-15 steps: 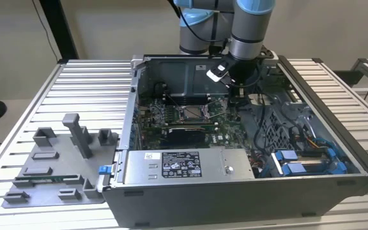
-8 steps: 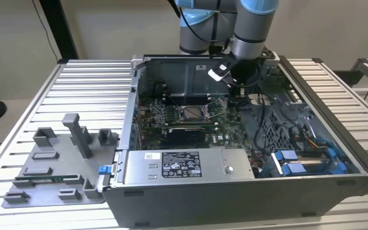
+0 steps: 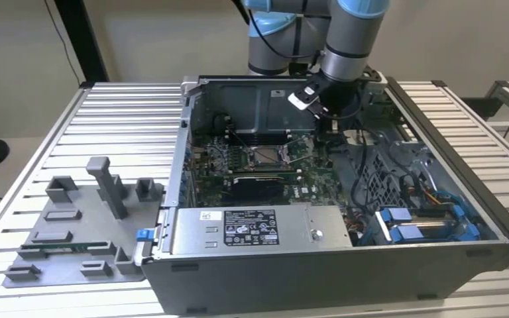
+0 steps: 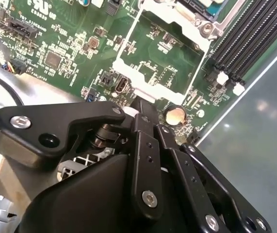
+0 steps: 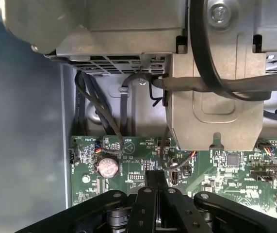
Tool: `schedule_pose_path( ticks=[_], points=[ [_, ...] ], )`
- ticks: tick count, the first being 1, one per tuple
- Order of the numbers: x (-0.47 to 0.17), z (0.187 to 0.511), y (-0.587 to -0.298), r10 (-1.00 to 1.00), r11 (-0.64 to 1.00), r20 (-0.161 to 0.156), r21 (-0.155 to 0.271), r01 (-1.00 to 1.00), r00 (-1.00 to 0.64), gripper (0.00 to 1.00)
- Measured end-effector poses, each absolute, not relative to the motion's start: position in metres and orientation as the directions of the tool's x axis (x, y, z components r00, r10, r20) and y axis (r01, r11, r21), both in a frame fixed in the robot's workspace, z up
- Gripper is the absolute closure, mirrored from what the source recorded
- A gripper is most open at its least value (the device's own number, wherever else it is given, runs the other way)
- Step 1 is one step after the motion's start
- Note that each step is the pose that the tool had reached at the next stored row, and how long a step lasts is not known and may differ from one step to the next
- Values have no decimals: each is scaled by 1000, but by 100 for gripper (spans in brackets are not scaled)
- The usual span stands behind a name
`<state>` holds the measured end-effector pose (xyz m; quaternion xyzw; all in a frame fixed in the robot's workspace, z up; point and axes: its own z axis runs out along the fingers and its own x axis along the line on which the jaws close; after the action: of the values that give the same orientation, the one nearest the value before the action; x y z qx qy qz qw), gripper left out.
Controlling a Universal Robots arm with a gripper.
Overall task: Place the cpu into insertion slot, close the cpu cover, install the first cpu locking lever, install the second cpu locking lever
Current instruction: 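Close the cpu cover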
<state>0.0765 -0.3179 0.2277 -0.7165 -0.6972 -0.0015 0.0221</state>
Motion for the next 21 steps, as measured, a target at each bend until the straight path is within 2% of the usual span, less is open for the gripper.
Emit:
schedule_pose_path(
  ticks=[11,21],
  points=[
    [77,238,-319,999,-27,31,-96,995,30,100],
    [71,248,-321,999,-27,31,-107,994,30,100]
  ],
)
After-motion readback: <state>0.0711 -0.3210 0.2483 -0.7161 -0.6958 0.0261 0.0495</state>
